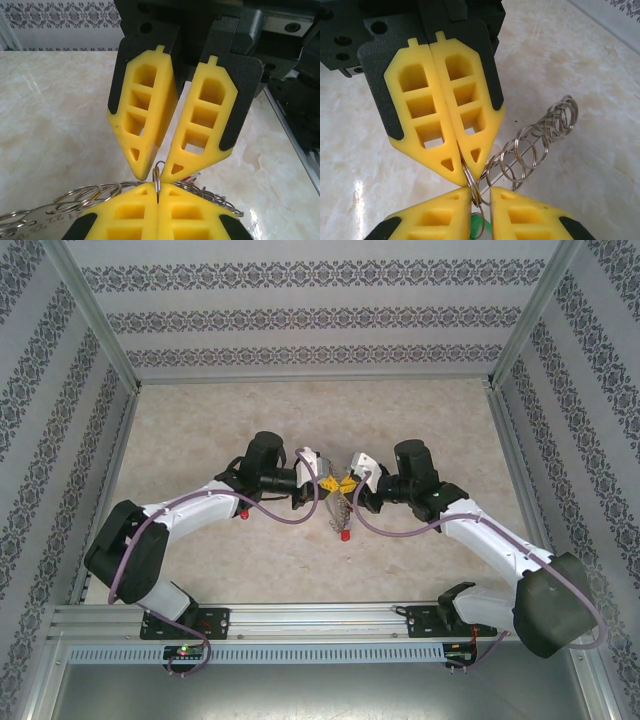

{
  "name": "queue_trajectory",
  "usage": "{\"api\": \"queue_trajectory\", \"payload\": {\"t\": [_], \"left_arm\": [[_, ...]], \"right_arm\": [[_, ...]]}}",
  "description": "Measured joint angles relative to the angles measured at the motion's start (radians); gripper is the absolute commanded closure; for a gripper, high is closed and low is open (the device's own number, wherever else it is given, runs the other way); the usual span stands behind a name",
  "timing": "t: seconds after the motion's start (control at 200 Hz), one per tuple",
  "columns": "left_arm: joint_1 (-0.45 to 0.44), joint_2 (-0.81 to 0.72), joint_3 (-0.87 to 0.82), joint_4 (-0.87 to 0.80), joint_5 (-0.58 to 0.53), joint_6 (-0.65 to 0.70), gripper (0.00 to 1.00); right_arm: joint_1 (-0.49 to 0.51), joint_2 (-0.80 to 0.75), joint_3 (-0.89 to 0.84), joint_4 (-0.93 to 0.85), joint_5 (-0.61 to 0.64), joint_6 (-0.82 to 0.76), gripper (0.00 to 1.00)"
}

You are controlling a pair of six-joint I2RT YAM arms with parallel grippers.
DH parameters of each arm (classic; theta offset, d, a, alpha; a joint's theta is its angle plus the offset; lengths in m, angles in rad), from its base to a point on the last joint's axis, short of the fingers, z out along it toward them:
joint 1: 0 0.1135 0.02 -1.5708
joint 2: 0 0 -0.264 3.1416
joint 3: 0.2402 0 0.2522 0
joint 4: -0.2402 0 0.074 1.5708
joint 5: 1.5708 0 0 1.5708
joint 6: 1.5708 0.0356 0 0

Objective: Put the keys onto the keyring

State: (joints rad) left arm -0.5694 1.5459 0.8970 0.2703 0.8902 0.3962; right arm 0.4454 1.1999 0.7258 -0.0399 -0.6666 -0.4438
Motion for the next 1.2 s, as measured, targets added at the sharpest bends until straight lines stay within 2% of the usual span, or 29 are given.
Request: {"api": "queue_trajectory", "payload": {"t": [0.43, 0.61, 0.689, 0.729, 0.804, 0.969, 1.134, 1.199], "left_arm": [[0.002, 0.016, -0.051, 0.26, 0.019, -0.188, 1.0], [0.002, 0.016, -0.052, 0.332, 0.022, -0.242, 1.0], [0.002, 0.017, -0.053, 0.36, 0.022, -0.262, 1.0], [0.003, 0.017, -0.053, 0.369, 0.022, -0.27, 1.0], [0.003, 0.017, -0.053, 0.383, 0.023, -0.283, 1.0], [0.003, 0.018, -0.053, 0.424, 0.029, -0.308, 1.0], [0.006, 0.018, -0.053, 0.443, 0.029, -0.319, 1.0], [0.008, 0.018, -0.053, 0.45, 0.027, -0.319, 1.0]], "right_arm": [[-0.065, -0.003, -0.028, 0.12, -0.119, 0.073, 0.81], [-0.1, -0.008, -0.029, 0.159, -0.184, 0.103, 0.88], [-0.111, -0.01, -0.028, 0.174, -0.209, 0.108, 0.96], [-0.117, -0.01, -0.028, 0.179, -0.221, 0.113, 0.95], [-0.122, -0.01, -0.028, 0.186, -0.237, 0.123, 0.85], [-0.123, -0.01, -0.019, 0.202, -0.249, 0.132, 0.84], [-0.134, -0.006, -0.007, 0.202, -0.267, 0.135, 0.99], [-0.134, -0.004, -0.001, 0.199, -0.268, 0.14, 1.0]]}}
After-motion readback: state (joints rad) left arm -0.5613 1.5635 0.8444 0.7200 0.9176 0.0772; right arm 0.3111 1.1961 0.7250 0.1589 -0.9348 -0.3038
